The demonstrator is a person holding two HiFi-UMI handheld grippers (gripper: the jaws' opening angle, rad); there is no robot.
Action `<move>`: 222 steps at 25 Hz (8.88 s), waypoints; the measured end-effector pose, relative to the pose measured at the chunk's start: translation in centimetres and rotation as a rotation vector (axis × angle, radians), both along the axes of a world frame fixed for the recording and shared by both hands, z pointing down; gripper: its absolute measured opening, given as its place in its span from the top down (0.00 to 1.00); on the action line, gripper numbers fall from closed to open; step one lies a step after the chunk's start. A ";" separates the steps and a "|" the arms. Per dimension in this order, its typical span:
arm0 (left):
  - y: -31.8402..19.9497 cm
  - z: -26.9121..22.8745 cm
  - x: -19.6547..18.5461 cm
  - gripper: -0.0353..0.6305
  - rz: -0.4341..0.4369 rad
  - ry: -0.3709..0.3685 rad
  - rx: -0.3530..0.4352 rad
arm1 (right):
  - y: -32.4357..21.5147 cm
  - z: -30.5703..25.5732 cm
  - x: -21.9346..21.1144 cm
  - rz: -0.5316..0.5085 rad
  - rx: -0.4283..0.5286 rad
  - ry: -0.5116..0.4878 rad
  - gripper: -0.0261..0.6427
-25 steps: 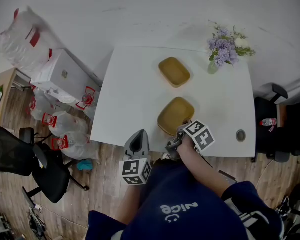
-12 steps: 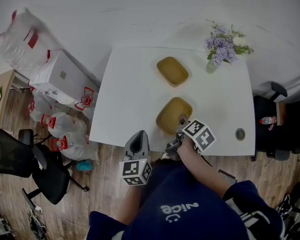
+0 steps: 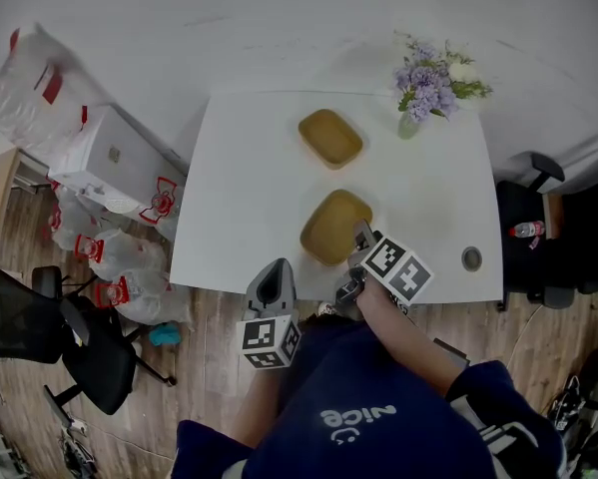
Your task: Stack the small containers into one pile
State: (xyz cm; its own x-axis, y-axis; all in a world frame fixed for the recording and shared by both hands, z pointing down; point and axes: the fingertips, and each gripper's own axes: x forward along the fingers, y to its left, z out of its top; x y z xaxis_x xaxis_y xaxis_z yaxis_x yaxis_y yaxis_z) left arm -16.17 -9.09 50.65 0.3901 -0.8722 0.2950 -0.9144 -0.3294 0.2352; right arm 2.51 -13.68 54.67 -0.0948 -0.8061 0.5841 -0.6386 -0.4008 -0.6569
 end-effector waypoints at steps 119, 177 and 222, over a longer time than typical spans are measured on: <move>-13.1 -1.7 -1.1 0.92 -0.171 -0.028 -0.057 | -32.1 4.7 -1.0 -1.173 -0.094 0.732 0.88; -1.5 -3.0 -1.6 0.92 -0.231 0.018 0.010 | -11.0 -9.9 -7.4 -1.940 0.563 0.883 0.88; 3.8 -1.9 -4.6 0.92 -0.514 -0.025 -0.065 | -3.9 0.9 -10.9 -2.855 0.637 1.110 0.88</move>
State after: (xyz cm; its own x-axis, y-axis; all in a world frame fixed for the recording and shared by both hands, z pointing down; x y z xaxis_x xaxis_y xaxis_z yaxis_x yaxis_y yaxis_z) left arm -20.75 -5.33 48.78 -0.0923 -0.9288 0.3588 -0.9599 0.1788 0.2160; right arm -8.41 -17.57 55.61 -0.2530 0.2107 0.9443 0.7643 0.6419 0.0616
